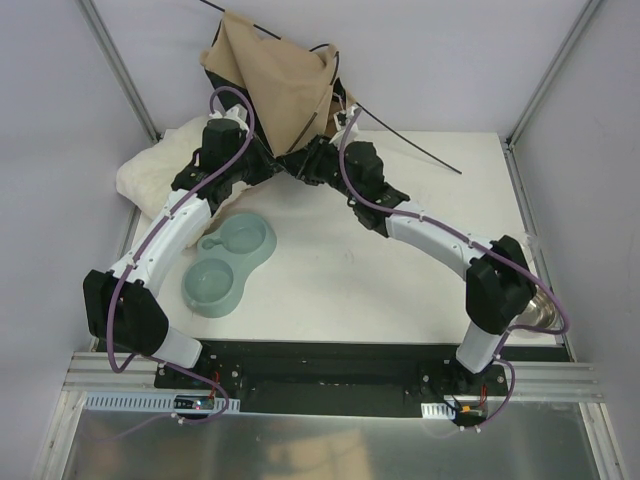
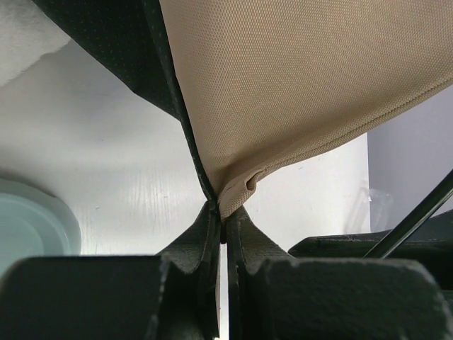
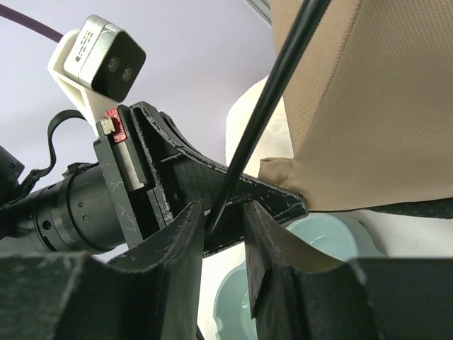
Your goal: Set up the pet tent
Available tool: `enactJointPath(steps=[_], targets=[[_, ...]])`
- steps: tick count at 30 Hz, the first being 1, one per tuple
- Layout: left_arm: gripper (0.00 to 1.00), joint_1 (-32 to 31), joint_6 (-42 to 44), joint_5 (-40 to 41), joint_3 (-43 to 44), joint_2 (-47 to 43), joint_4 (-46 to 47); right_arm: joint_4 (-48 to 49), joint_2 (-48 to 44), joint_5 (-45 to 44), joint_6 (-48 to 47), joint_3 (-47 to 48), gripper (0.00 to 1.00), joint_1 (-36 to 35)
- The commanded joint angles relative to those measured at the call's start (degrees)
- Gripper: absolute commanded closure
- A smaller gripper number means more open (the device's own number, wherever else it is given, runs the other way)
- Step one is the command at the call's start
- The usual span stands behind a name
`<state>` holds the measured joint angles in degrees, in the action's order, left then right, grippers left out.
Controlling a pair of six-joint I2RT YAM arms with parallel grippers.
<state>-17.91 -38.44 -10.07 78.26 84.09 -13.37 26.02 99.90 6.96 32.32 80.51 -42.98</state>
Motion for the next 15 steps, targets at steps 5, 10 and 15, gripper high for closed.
enactJointPath(steps=[5, 10, 15], targets=[[1.00, 0.69, 2.13, 0.05, 0.58, -0.60, 1.06, 0.61, 2.58, 0.86, 0.55, 5.09, 0.70, 0.00], [1.00, 0.69, 3.63, -0.04, 0.49, -1.04, 1.15, 0.61, 2.67, -0.28, 0.82, 5.01, 1.00, 0.09], [1.00, 0.69, 7.66, -0.65, -2.92, -3.58, 3.33, 3.76, 0.92, -5.11, 3.10, 2.20, 1.00, 2.37]])
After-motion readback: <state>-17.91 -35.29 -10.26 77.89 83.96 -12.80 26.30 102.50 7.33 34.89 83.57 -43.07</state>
